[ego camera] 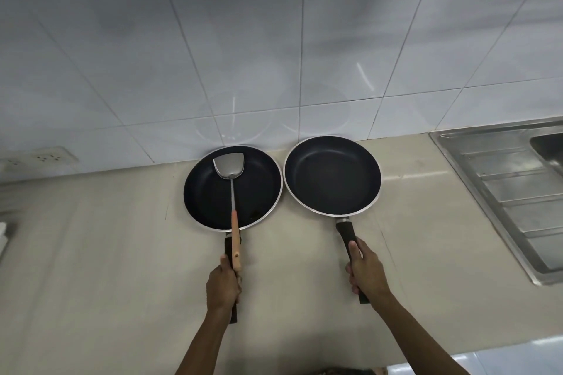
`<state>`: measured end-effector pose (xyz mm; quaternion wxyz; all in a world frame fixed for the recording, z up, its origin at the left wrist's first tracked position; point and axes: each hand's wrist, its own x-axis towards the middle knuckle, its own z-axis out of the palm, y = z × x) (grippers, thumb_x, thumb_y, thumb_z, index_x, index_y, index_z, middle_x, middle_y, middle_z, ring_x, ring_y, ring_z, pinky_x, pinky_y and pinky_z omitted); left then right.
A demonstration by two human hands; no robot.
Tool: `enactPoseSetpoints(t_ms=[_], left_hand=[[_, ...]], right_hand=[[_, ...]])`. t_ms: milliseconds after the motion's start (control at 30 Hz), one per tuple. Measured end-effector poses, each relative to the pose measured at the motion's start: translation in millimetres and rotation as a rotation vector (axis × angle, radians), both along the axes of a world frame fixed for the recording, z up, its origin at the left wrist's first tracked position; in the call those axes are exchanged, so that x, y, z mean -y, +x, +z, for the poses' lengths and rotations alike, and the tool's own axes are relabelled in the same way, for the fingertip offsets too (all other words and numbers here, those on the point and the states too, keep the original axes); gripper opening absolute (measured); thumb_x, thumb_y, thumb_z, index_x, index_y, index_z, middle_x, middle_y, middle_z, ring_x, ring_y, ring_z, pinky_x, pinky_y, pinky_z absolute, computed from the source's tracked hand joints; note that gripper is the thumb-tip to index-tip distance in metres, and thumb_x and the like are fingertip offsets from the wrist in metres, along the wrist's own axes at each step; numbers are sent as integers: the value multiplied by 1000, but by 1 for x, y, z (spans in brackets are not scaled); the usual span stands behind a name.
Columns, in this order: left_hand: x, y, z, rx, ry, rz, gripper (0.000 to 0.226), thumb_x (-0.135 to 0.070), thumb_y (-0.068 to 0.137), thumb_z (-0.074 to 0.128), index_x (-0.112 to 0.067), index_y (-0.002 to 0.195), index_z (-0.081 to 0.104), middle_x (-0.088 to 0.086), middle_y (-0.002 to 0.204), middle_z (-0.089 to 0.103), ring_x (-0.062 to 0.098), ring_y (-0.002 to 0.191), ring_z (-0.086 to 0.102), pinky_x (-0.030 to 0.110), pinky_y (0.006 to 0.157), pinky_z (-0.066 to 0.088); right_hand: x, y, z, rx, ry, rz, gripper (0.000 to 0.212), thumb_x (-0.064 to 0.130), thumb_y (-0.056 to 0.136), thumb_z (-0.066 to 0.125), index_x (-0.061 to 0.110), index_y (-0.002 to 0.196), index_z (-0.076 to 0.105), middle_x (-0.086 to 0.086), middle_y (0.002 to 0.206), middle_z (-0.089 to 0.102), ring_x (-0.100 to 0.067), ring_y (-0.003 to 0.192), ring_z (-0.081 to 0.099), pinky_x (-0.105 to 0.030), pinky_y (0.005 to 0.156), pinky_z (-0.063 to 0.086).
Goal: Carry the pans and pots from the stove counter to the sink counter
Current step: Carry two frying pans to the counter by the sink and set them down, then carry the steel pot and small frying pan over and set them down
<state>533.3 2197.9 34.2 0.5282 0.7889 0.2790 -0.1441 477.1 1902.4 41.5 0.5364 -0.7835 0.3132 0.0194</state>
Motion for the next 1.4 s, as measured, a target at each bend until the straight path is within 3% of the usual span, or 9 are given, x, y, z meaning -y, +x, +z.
enactPoseSetpoints(t_ms=[333,567,767,933,1000,1067,1167,1267,1400], left_hand=[[-3,2,9,-28,-98,-25,62,-45,107,24,-7,71,56,6,54,53,19,44,42,31,47,36],[-15,-4,9,-97,-187,-7,57,-48,106,27,-9,83,61,8,62,57,18,44,46,29,44,39],[-22,-67,0,-50,-135,97,67,-55,105,25,-6,73,59,6,51,58,15,34,47,22,34,40],[-8,-129,5,8,-44,110,74,-61,102,26,-2,74,63,7,48,58,22,38,51,29,47,44],[12,-158,11,48,103,-10,72,-62,101,28,-5,76,64,10,62,65,29,57,61,39,62,51],[45,-192,15,106,350,-243,62,-64,99,28,-15,80,61,11,77,70,35,78,64,45,77,53],[115,-244,21,294,598,-602,44,-58,99,38,-23,100,65,5,102,72,33,98,65,41,84,49],[201,-292,24,504,689,-877,52,-55,98,48,-17,130,62,2,133,66,25,121,60,40,102,41],[318,-341,30,698,685,-1139,65,-59,99,41,-14,144,52,5,152,52,24,140,46,43,116,34]], right_hand=[[0,2,6,-35,-49,35,26,37,108,38,23,117,58,-9,60,59,-16,38,50,-27,37,45],[3,-3,11,-89,-90,66,34,42,106,37,16,107,58,-8,61,64,-13,36,54,-22,36,44],[2,-40,9,-101,70,43,45,46,104,43,6,95,61,-12,65,65,-17,39,58,-28,40,52],[13,-93,10,-102,146,167,44,46,104,46,7,101,63,-10,69,68,-15,42,62,-28,42,55],[23,-121,13,-106,46,286,37,44,104,47,12,109,65,-6,75,72,-14,49,66,-27,48,55],[41,-159,14,-44,-279,445,34,42,104,47,17,117,65,-3,91,76,-20,74,72,-29,64,54],[77,-221,14,146,-636,582,34,31,101,55,14,129,65,-8,110,74,-30,97,69,-39,77,55],[128,-288,13,264,-868,591,39,25,95,65,7,130,66,-11,117,73,-33,104,69,-42,85,57],[205,-376,24,187,-1009,457,49,38,101,48,10,141,58,-10,139,64,-33,128,59,-48,103,50]])
